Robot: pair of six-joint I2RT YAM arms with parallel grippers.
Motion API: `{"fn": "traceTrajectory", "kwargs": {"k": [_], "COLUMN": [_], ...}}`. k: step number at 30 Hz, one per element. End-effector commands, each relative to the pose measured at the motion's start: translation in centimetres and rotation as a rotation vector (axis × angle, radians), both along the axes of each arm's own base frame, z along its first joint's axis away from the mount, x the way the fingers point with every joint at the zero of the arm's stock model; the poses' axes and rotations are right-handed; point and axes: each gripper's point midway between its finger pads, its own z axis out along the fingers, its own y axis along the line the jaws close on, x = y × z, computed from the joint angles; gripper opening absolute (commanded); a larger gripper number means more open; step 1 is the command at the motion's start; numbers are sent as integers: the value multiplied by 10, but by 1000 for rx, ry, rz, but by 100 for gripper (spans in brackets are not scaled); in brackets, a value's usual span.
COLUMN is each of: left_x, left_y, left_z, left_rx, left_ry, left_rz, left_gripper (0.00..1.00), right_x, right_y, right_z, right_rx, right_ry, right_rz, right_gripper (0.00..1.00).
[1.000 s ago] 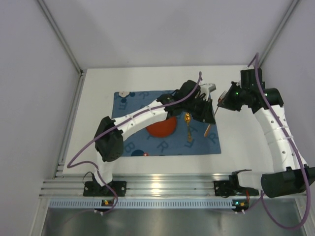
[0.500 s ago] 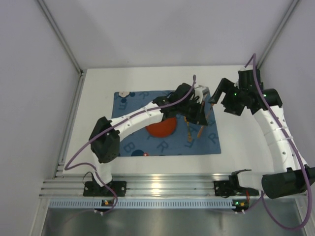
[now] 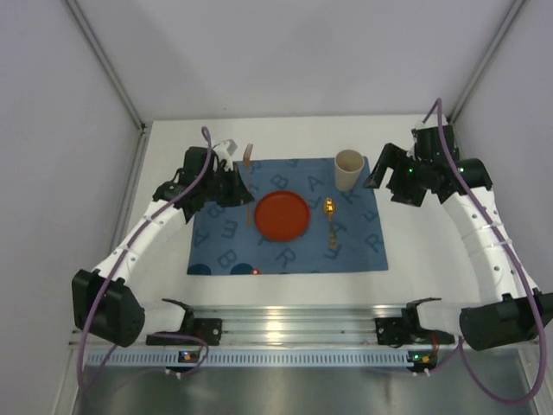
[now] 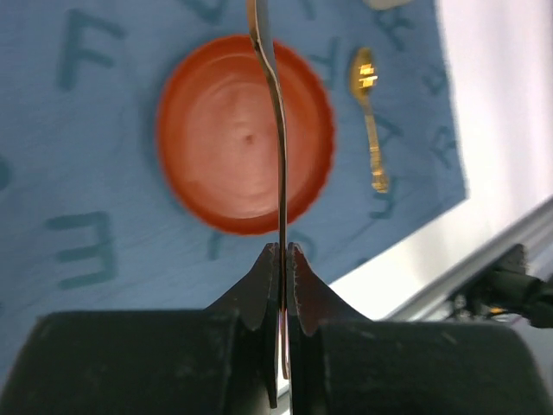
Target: Set the dinner table for one person
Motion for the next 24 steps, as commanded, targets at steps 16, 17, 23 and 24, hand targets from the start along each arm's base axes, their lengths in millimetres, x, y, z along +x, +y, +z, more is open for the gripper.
{"fn": "traceTrajectory", "kwargs": {"k": [16, 17, 23, 24], "left_x": [13, 14, 10, 8], "left_y": [71, 71, 68, 69], "left_z": [-129, -132, -153, -156], "left_rx": [213, 212, 203, 211], "left_ry": [256, 264, 330, 342], "left_rz": [46, 47, 26, 31], "left_gripper": [0, 0, 0, 0], "right_x": [-24, -24, -26, -27], "right_y": [3, 3, 1, 1], "right_z": [-23, -24, -30, -31], "right_rx": [-28, -29, -39, -39], "right_ry": [44, 46, 54, 57], "right_rz": [116, 116, 115, 115], "right_gripper": [86, 86, 87, 86]}}
